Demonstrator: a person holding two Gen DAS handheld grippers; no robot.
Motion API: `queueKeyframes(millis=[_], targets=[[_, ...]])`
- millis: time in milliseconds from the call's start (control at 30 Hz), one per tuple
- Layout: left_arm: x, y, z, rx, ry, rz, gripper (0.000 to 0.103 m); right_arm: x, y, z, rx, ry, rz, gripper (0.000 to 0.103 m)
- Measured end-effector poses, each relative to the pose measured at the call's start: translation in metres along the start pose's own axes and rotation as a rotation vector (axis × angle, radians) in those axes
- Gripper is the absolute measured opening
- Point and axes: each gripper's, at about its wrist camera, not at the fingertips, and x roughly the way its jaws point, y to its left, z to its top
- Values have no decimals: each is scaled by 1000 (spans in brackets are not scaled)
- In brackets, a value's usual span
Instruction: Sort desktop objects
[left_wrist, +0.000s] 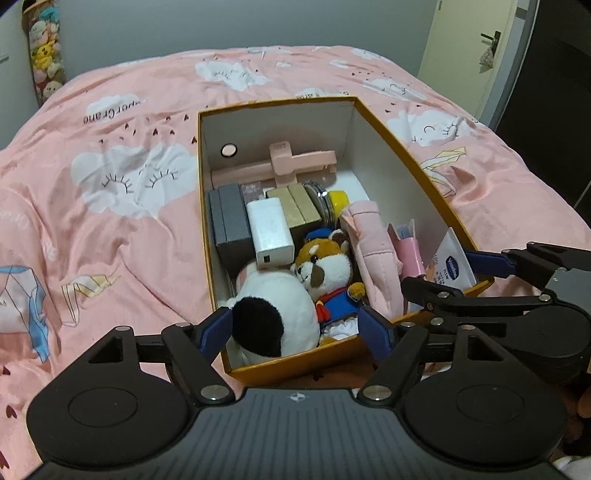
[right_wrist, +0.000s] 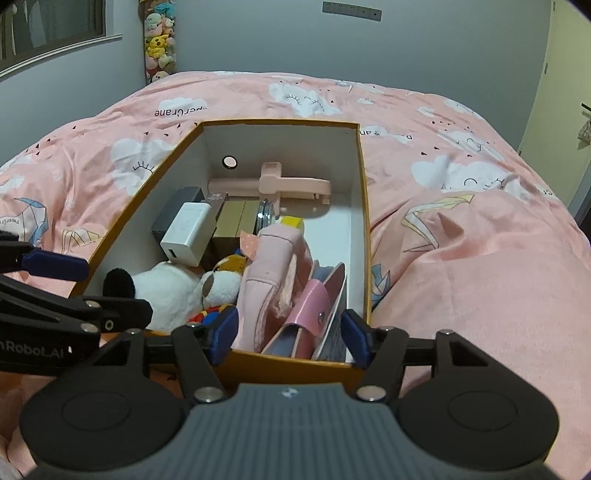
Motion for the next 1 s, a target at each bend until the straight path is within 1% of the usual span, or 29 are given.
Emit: queueKeyframes(millis=[1000], targets=[[2,0,-1,-9,10,-4,88,0,-1,-1,2,0,-3,65]])
